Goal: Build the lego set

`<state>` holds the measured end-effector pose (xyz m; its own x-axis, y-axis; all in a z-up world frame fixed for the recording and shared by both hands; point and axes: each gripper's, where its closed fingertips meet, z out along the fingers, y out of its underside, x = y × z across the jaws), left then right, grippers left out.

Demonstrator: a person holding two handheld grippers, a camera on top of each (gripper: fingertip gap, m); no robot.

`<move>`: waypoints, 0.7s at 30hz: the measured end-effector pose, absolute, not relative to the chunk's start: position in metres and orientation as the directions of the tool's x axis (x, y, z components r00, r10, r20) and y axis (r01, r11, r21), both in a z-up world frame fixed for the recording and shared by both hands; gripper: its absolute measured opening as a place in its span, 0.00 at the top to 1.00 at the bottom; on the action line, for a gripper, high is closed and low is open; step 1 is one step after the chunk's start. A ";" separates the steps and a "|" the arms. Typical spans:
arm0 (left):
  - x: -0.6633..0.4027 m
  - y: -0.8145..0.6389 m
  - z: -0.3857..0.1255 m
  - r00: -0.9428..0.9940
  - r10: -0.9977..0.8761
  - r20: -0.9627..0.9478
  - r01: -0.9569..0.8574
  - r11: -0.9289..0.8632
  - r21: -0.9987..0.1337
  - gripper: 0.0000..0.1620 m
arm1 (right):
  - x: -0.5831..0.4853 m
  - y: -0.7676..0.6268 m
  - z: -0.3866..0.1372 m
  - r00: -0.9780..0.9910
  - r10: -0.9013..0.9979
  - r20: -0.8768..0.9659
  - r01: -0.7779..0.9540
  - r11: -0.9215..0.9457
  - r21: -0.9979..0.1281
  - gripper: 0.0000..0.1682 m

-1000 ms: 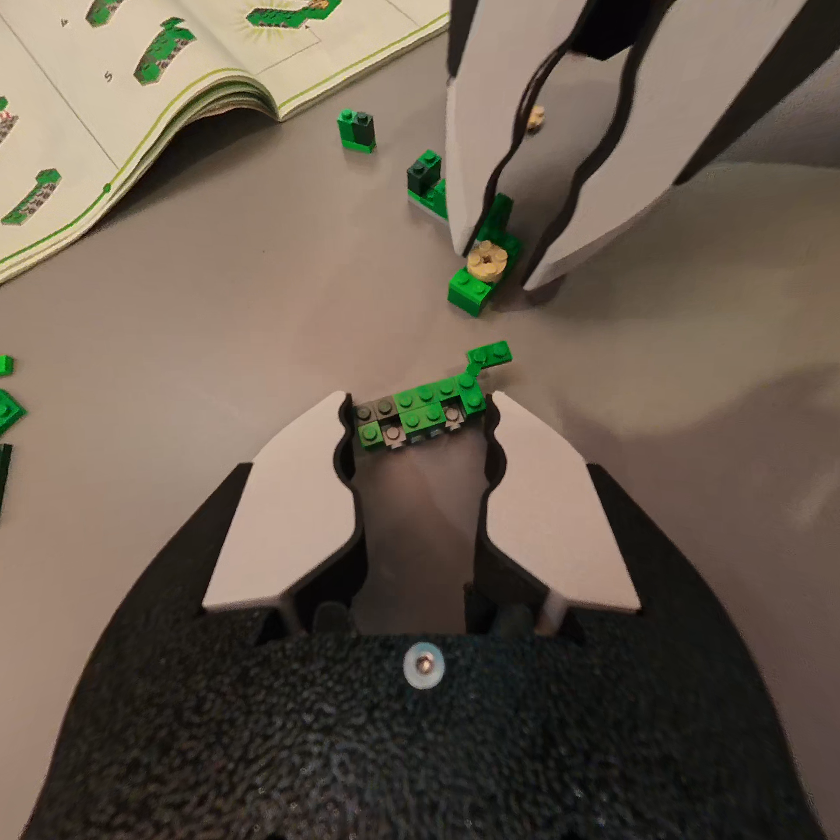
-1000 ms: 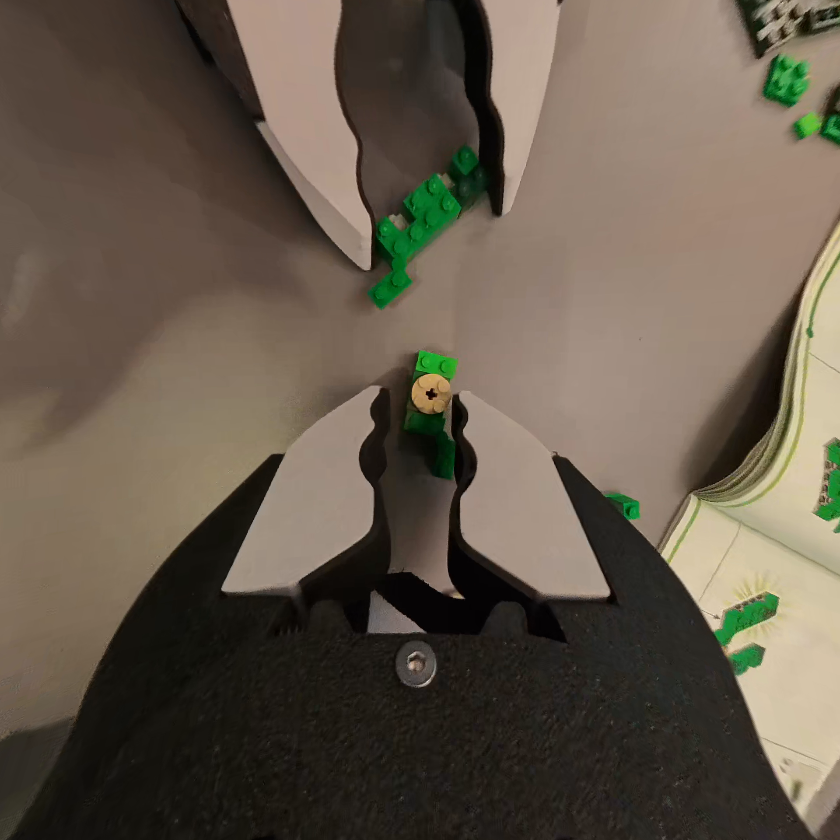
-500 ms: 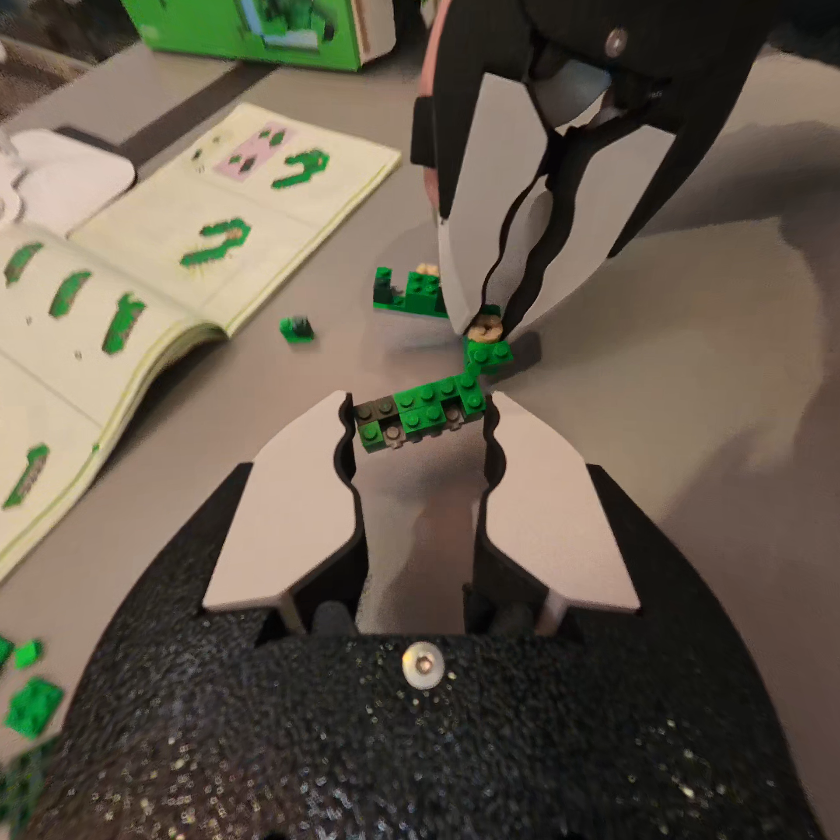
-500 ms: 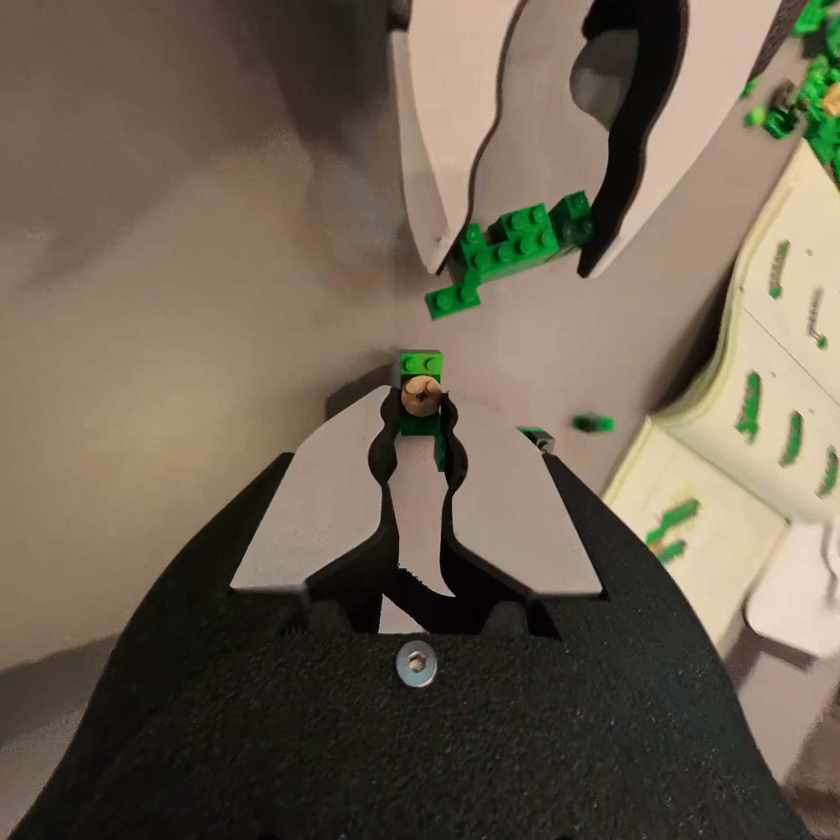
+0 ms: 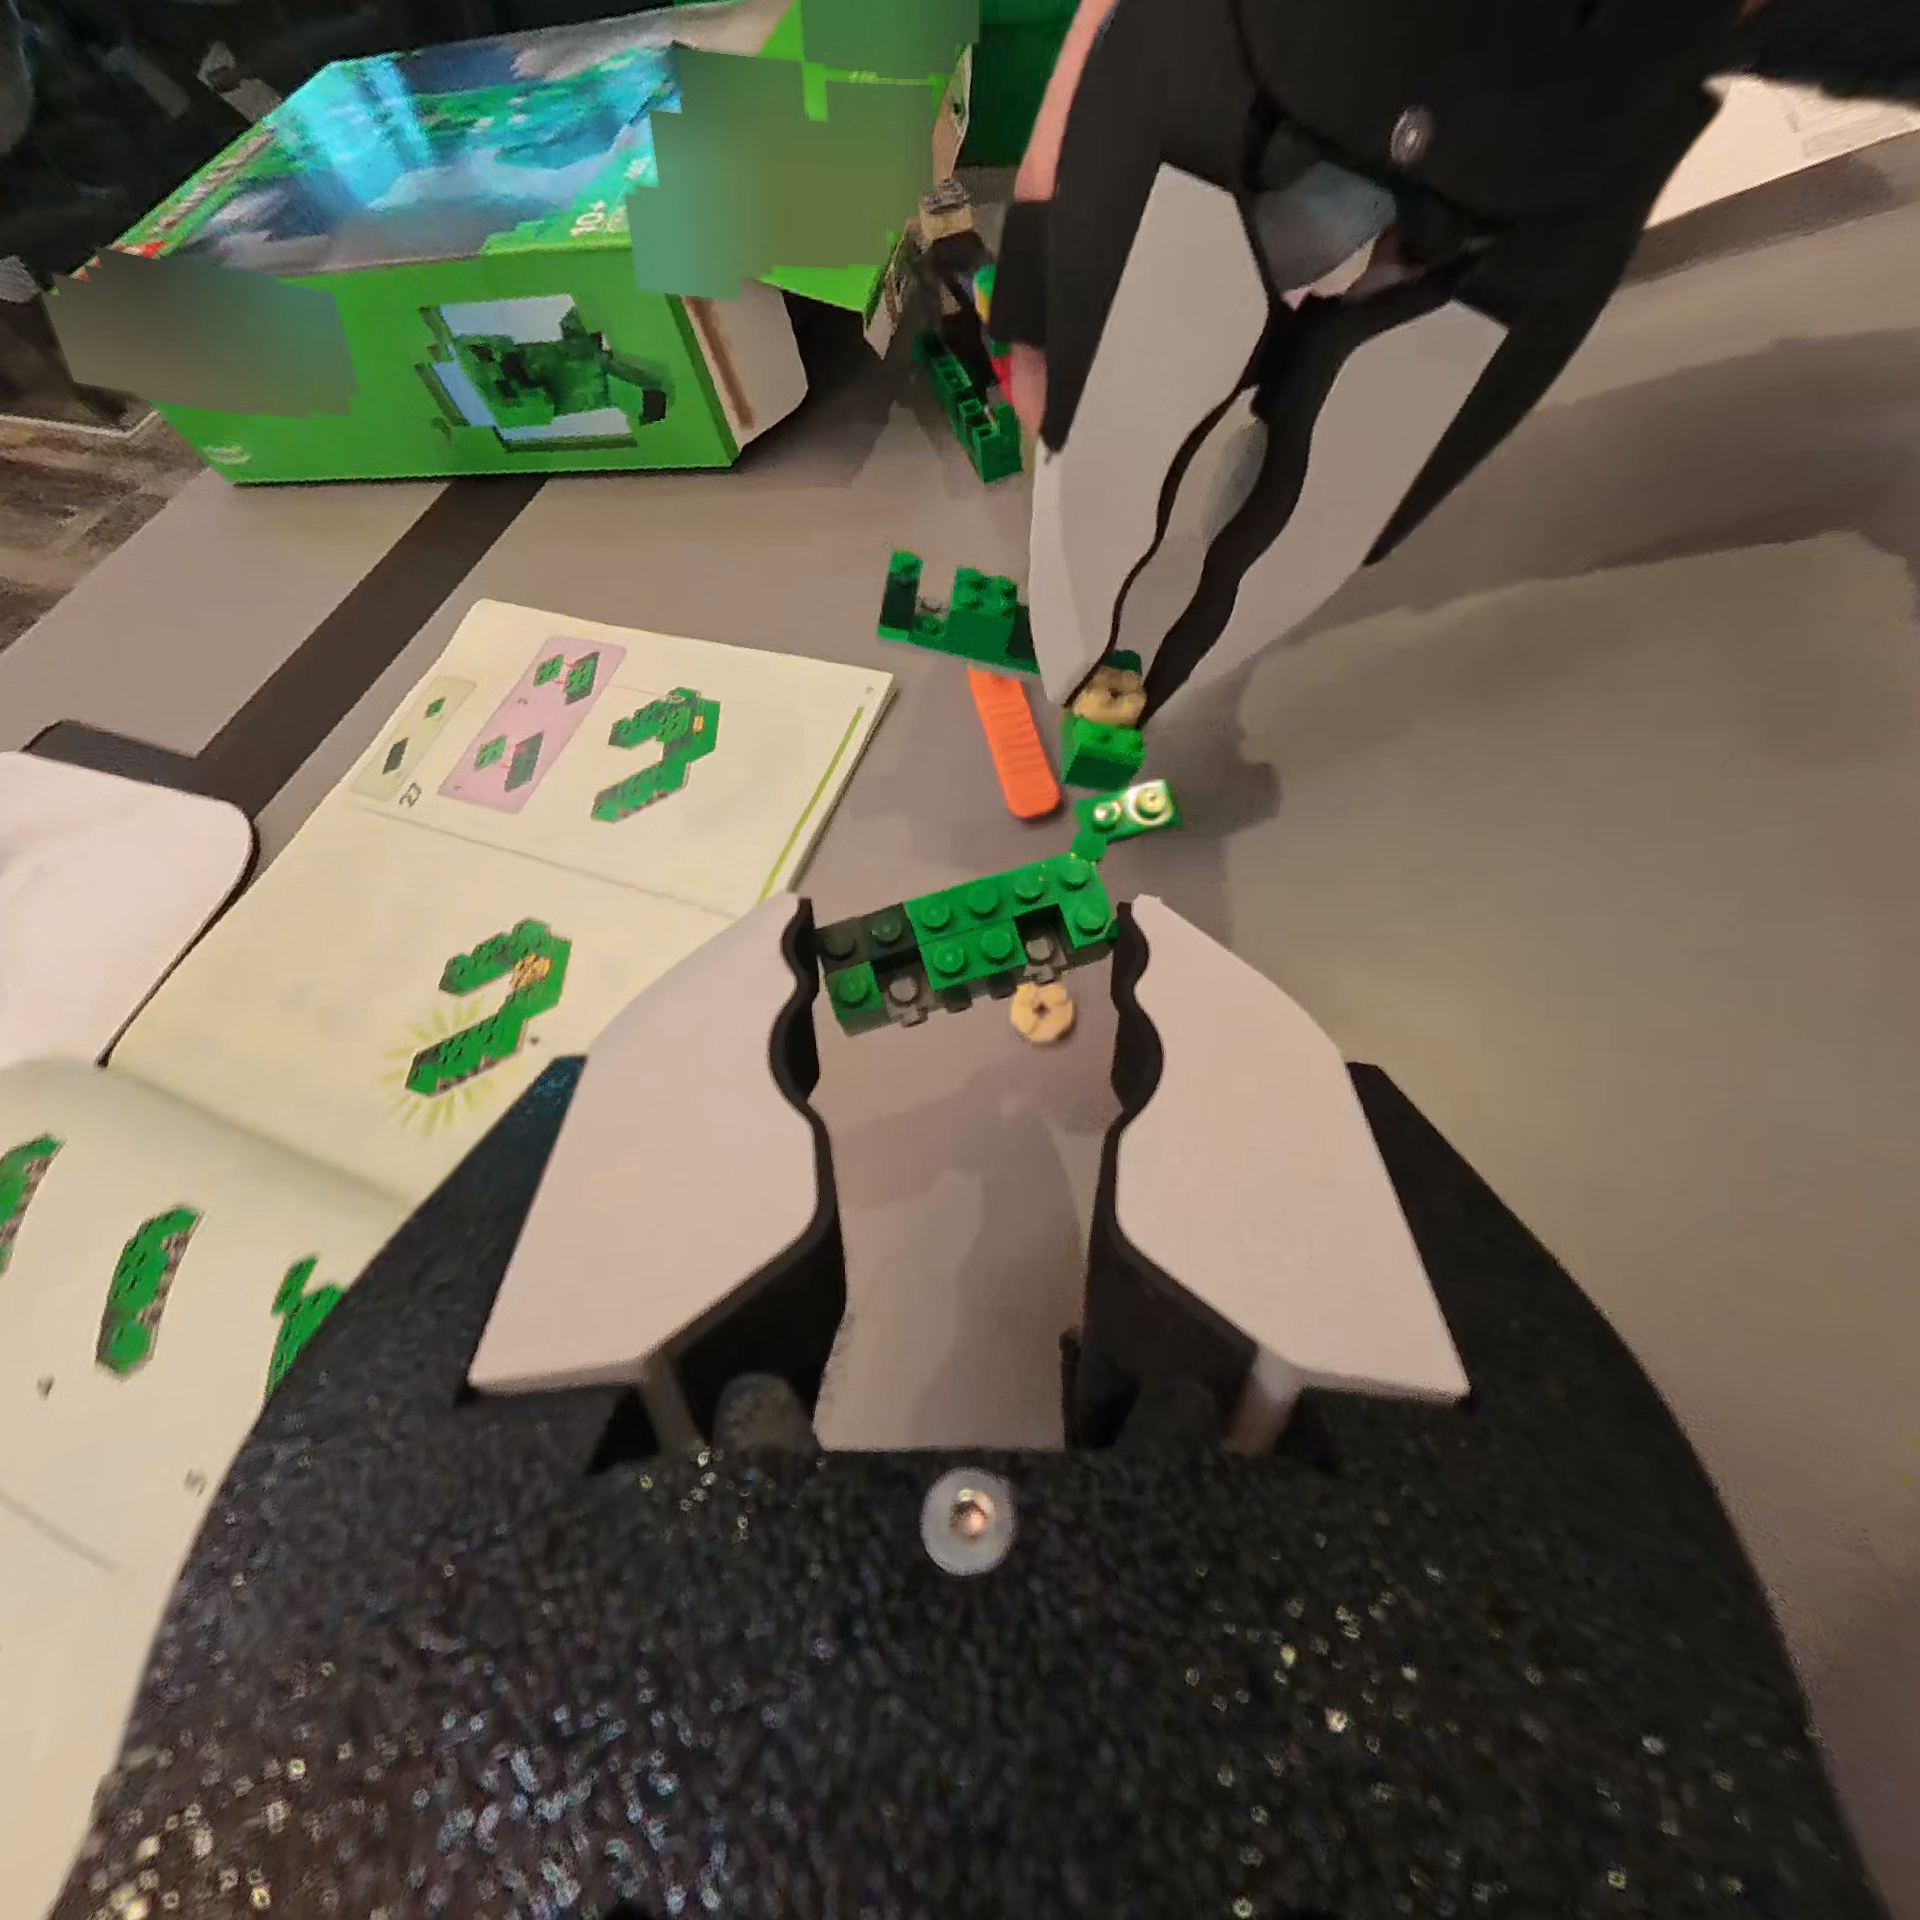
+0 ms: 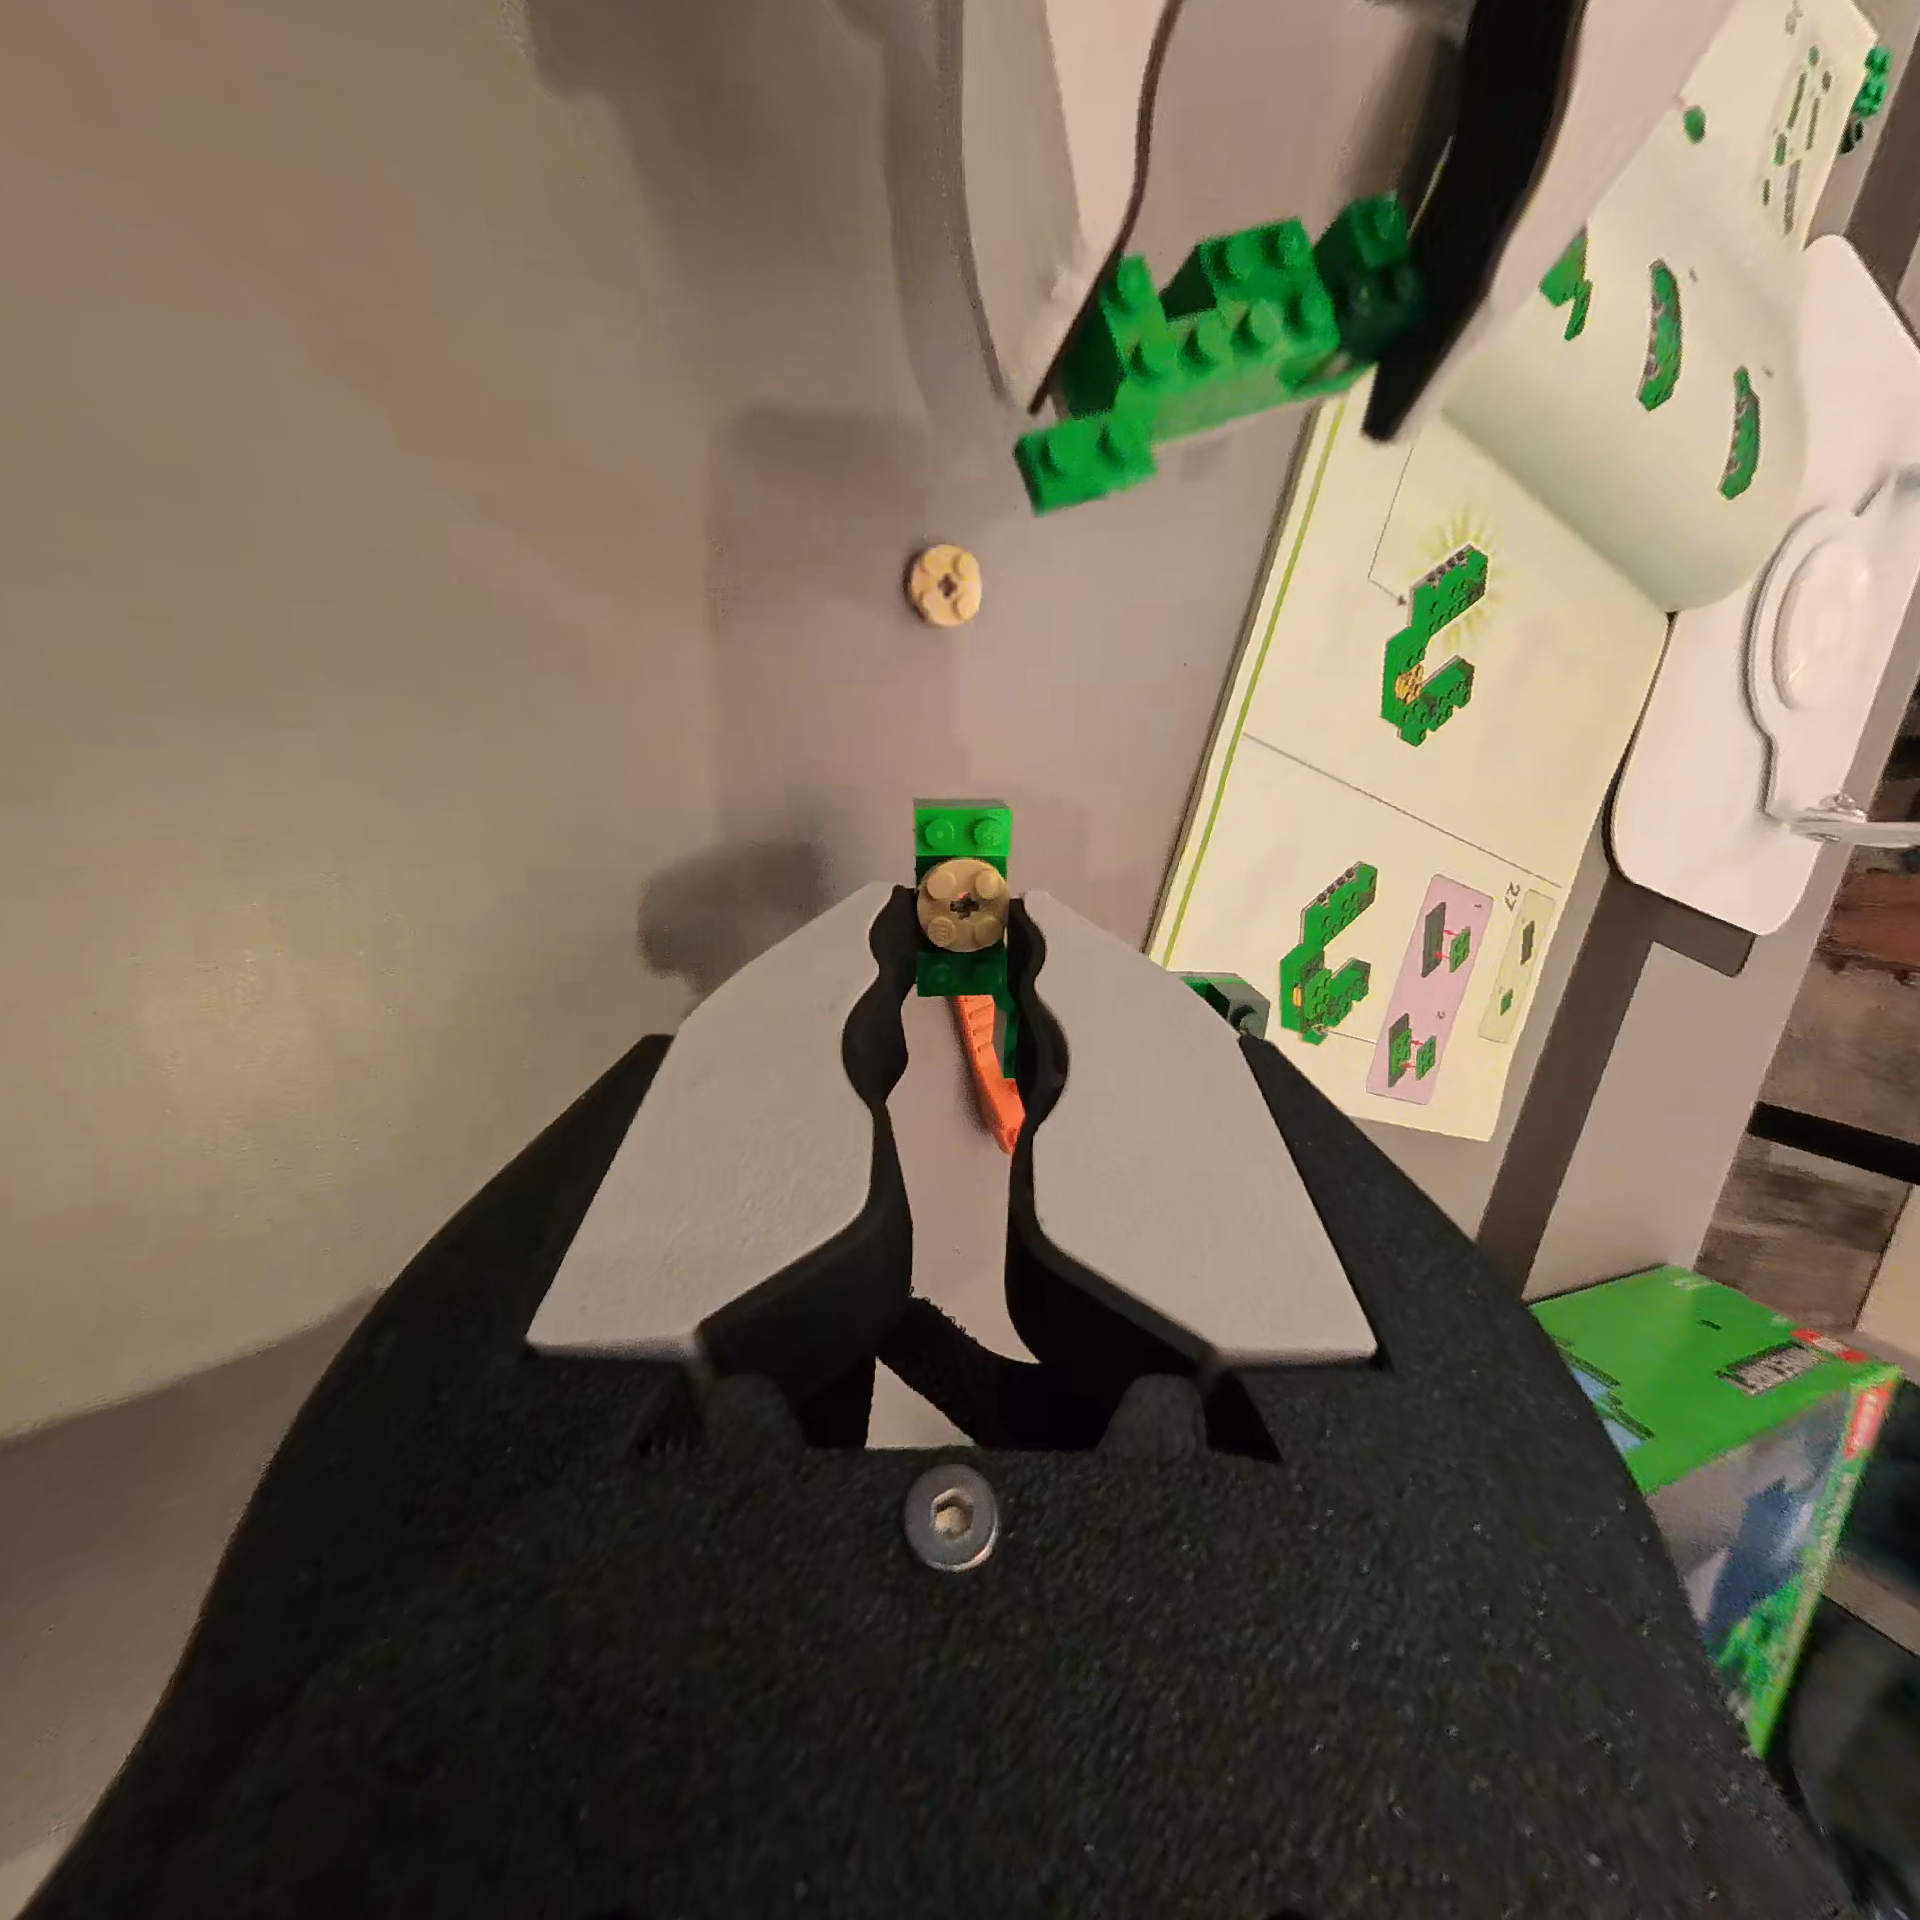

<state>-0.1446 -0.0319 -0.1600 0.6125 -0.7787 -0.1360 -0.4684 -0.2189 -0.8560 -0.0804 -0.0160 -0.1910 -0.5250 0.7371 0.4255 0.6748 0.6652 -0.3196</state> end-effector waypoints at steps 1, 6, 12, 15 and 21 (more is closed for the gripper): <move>-0.139 -0.030 -0.161 0.595 -0.792 -0.136 -0.471 -0.206 -0.857 0.67 | -0.080 -0.015 -0.192 -0.516 0.742 0.428 0.676 0.660 -0.329 0.90; -0.119 -0.017 -0.172 0.499 -0.835 -0.233 -0.571 -0.114 -0.813 0.67 | -0.077 -0.009 -0.195 -0.496 0.737 0.460 0.679 0.659 -0.324 0.90; -0.105 0.000 -0.170 0.409 -0.801 -0.437 -0.673 0.058 -0.737 0.67 | -0.077 -0.003 -0.191 -0.480 0.691 0.541 0.672 0.686 -0.280 0.91; -0.103 0.007 -0.170 0.362 -0.757 -0.543 -0.728 0.135 -0.673 0.67 | -0.076 0.001 -0.189 -0.457 0.666 0.589 0.685 0.687 -0.245 0.91; -0.101 0.017 -0.167 0.279 -0.623 -0.731 -0.789 0.285 -0.544 0.67 | -0.073 0.008 -0.184 -0.428 0.565 0.705 0.713 0.691 -0.120 0.91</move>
<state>-0.1006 0.0166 -0.1672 0.2793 -0.6227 -0.7309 -0.7891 0.2848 -0.5442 -0.0731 0.0081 -0.1843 -0.4283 0.5648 0.7054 0.7130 0.6908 -0.1201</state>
